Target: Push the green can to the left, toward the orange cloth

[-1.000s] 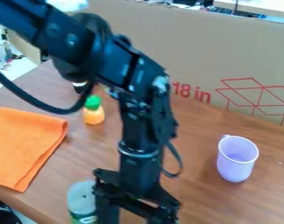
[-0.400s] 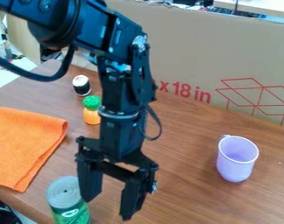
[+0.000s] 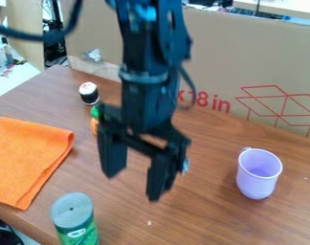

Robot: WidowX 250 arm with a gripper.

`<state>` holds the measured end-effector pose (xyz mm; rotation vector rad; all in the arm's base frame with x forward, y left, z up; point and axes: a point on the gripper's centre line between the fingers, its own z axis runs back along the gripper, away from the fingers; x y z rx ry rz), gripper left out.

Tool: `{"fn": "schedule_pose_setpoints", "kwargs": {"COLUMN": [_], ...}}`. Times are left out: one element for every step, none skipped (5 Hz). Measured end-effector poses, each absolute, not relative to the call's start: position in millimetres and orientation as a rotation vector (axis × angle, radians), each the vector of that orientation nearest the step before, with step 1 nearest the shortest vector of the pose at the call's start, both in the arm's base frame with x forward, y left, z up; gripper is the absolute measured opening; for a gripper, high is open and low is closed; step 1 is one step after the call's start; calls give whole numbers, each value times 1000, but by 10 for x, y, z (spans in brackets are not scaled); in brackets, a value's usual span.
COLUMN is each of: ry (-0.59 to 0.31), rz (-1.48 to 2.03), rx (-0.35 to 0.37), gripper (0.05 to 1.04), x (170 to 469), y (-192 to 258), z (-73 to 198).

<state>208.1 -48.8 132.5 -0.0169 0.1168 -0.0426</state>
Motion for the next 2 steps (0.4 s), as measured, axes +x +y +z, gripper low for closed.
{"fn": "schedule_pose_setpoints", "kwargs": {"ry": [90, 92], "rz": [-74, -66], "rx": [55, 76], "gripper": [1000, 1000], "x": [1970, 1877], "y": [-433, -383], "z": [1590, 1691]}}
